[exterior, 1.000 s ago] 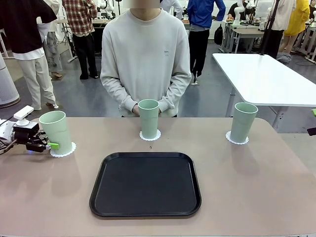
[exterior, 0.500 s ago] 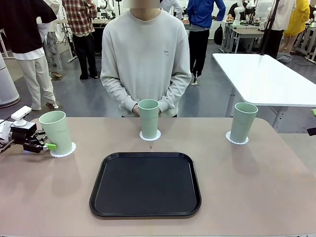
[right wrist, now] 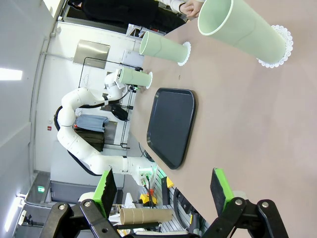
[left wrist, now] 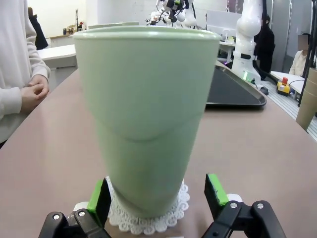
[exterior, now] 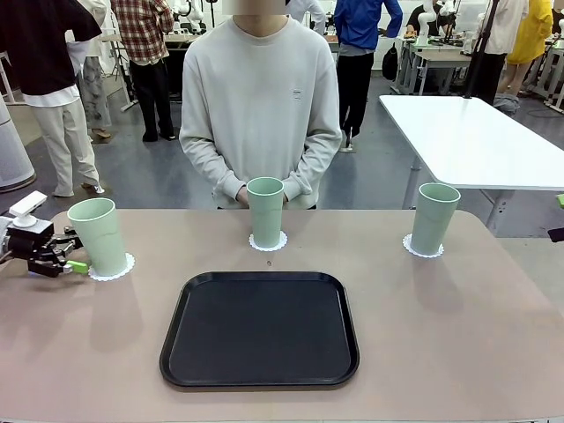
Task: Place coasters on the table and set cups on them.
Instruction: Take one Reusable plastic cup from the Flat Tray and place it on a coaster set by the human.
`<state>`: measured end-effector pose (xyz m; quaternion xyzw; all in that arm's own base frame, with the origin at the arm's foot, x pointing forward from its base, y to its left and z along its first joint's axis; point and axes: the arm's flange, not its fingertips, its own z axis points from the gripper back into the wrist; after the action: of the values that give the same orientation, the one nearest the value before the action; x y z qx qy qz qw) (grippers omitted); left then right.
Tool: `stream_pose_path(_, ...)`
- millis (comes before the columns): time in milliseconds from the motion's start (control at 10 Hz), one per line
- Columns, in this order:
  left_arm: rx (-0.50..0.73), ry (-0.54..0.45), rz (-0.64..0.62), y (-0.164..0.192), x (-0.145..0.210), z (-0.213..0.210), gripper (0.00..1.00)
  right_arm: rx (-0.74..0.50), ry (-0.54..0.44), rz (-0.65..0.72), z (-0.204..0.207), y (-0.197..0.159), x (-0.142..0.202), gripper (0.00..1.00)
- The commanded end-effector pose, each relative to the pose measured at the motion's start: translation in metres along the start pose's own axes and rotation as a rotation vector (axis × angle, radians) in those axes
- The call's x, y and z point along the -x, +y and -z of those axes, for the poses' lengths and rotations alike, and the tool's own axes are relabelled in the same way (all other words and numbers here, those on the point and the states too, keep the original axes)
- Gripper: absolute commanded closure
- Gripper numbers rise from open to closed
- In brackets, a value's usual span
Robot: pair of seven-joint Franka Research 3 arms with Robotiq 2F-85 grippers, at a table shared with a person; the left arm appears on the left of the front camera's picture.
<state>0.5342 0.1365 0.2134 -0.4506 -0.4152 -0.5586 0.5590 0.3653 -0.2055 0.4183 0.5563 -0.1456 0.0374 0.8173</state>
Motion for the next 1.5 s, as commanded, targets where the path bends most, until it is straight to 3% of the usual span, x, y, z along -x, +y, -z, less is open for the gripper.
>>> stream_pose_path(0, -0.015, 0.060, 0.036, -0.005, -0.005, -0.019, 0.00, 0.002, -0.004, 0.009, 0.000, 0.001, -0.001, 0.00)
stream_pose_path(200, -0.074, 0.110, 0.048, -0.011, -0.015, -0.040, 0.00, 0.002, -0.004, 0.009, 0.000, 0.001, -0.001, 0.00)
stream_pose_path(400, -0.143, 0.188, 0.065, -0.041, -0.055, -0.059, 0.00, 0.002, -0.004, 0.009, 0.000, 0.001, -0.001, 0.00)
stream_pose_path(700, -0.266, 0.513, 0.096, -0.102, -0.137, -0.056, 0.00, 0.002, -0.004, 0.009, 0.000, 0.001, -0.001, 0.00)
stream_pose_path(900, -0.327, 0.670, 0.051, -0.126, -0.181, -0.044, 0.00, 0.002, -0.004, 0.009, 0.000, 0.001, -0.001, 0.00)
stream_pose_path(1200, -0.301, 0.928, -0.010, -0.155, -0.230, -0.020, 0.00, 0.002, -0.004, 0.009, 0.000, 0.001, -0.001, 0.00)
stream_pose_path(1400, -0.262, 1.039, -0.069, -0.172, -0.259, -0.012, 0.00, 0.002, -0.004, 0.009, 0.000, 0.001, -0.001, 0.00)
